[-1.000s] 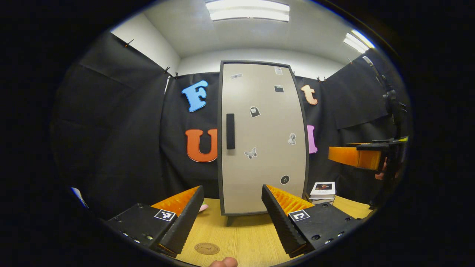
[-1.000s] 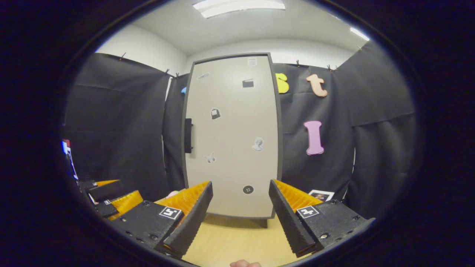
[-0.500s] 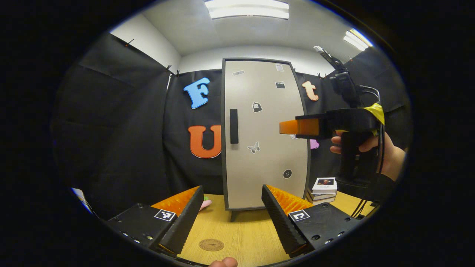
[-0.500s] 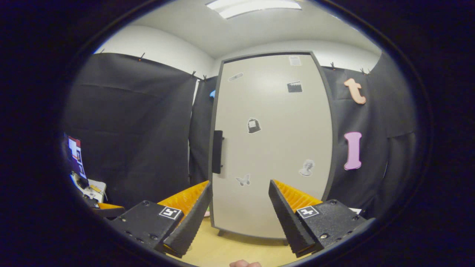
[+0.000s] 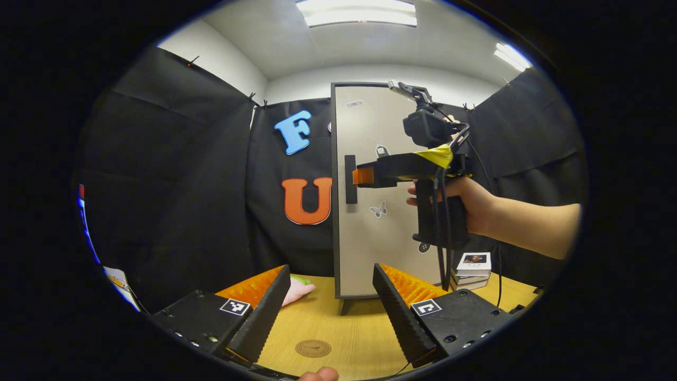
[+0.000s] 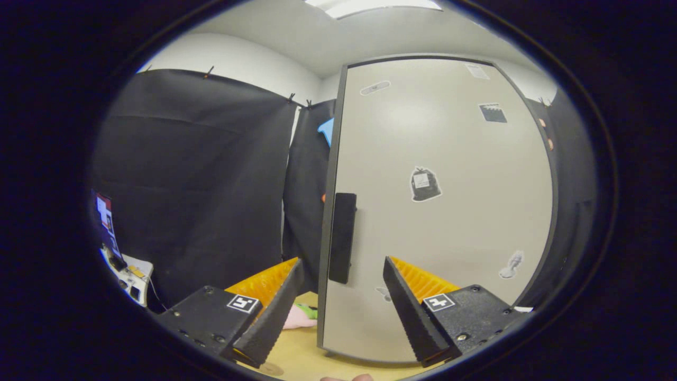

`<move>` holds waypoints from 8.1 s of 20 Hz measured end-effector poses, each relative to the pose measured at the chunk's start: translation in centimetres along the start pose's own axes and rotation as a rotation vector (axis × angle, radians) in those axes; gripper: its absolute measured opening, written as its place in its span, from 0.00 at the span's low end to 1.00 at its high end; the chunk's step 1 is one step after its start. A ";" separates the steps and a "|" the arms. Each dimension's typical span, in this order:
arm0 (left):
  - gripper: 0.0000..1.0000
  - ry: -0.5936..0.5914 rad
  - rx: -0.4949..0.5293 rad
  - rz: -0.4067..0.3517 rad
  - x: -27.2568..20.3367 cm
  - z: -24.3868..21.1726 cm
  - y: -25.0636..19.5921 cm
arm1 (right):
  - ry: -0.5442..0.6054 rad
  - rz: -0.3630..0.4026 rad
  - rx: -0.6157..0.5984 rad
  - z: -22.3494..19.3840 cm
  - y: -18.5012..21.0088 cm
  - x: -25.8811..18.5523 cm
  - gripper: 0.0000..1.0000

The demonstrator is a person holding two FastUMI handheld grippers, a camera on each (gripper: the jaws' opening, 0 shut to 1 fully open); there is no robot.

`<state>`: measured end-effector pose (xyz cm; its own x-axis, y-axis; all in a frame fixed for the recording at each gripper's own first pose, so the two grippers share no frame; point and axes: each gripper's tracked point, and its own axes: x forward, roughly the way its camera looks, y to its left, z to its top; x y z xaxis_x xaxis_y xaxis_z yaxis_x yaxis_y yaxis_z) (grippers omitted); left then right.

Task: Open the cabinet door with the right hand, grasp the bottle in the cabinet with the left hand and place it on the coaster, then close the cabinet door with the right hand.

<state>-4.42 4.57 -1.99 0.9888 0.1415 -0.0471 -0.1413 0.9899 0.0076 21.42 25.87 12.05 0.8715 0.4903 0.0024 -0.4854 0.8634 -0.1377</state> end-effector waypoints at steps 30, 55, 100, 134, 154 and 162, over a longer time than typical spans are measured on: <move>0.95 0.025 -0.024 0.095 1.1 -1.2 4.7 | 0.084 -0.049 0.071 -0.4 -0.4 7.4 0.19; 0.95 -0.005 -0.013 0.036 0.2 0.1 2.1 | 0.081 0.167 0.079 1.0 0.0 -12.6 0.19; 0.96 -0.004 0.036 -0.191 -0.4 0.9 -9.3 | 0.072 -0.376 0.055 0.0 -17.8 -27.5 0.04; 0.96 -0.123 0.029 -0.227 11.4 6.5 -14.3 | 0.013 -0.520 0.065 -5.2 -23.0 -30.1 0.92; 0.96 -0.125 0.066 -0.196 35.4 8.7 -17.7 | 0.007 -0.579 0.110 -4.7 -24.5 -29.4 0.92; 0.96 -0.120 0.026 -0.182 38.6 8.9 -17.4 | 0.020 -0.596 0.115 -5.2 -25.0 -29.2 0.92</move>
<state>36.67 -7.15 4.91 0.9967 -0.0423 0.0693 0.0399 0.9986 0.0356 8.46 -10.64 10.26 0.9962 -0.0826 0.0279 0.0830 0.9965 -0.0104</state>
